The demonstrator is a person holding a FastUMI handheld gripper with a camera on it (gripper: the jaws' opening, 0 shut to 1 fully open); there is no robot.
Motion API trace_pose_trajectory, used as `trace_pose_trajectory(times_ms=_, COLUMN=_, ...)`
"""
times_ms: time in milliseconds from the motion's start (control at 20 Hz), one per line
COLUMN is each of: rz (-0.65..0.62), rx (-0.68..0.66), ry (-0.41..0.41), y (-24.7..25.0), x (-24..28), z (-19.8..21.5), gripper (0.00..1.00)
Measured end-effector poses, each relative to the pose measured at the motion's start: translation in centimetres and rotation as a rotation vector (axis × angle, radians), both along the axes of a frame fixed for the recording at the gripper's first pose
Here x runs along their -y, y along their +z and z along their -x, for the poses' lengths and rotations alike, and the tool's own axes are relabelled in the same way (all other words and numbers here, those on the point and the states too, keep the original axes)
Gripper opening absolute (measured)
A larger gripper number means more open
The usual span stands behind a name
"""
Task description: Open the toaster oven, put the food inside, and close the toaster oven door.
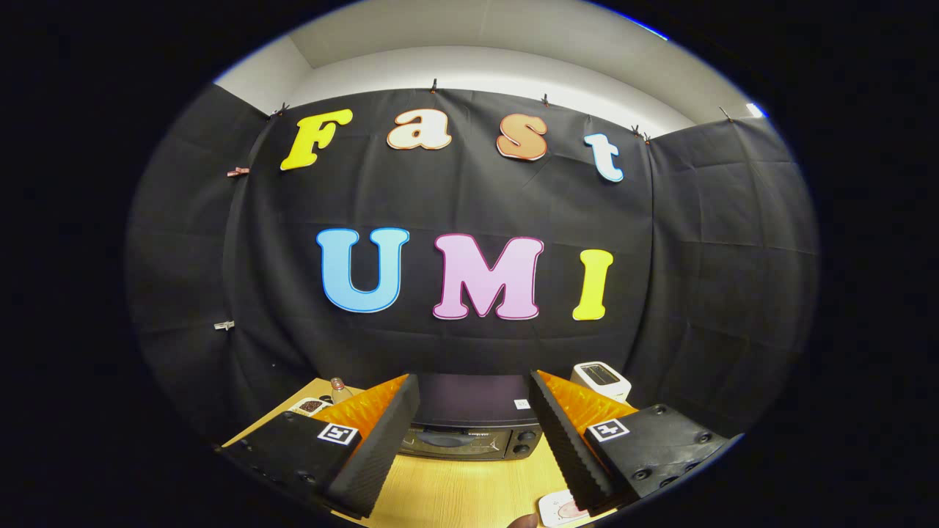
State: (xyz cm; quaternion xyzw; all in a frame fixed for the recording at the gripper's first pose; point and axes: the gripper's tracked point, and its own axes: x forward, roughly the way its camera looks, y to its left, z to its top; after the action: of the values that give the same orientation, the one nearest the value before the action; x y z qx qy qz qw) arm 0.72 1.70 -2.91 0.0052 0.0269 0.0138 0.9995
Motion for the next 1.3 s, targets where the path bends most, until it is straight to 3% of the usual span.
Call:
trace_pose_trajectory(times_ms=250, rz=-0.025, rx=-0.115, ry=0.034, y=-6.6, x=-1.8, z=-2.9, gripper=0.97)
trace_pose_trajectory(times_ms=600, rz=-0.06, rx=-0.29, ry=0.087, y=-16.8, x=-4.8, z=-10.1, gripper=0.98)
trace_pose_trajectory(times_ms=900, rz=-0.043, rx=-0.38, ry=0.074, y=-23.0, x=-5.2, z=-15.6, gripper=0.98)
trace_pose_trajectory(times_ms=1300, rz=-0.015, rx=-0.446, ry=0.017, y=-26.5, x=-4.9, z=-17.6, gripper=0.98)
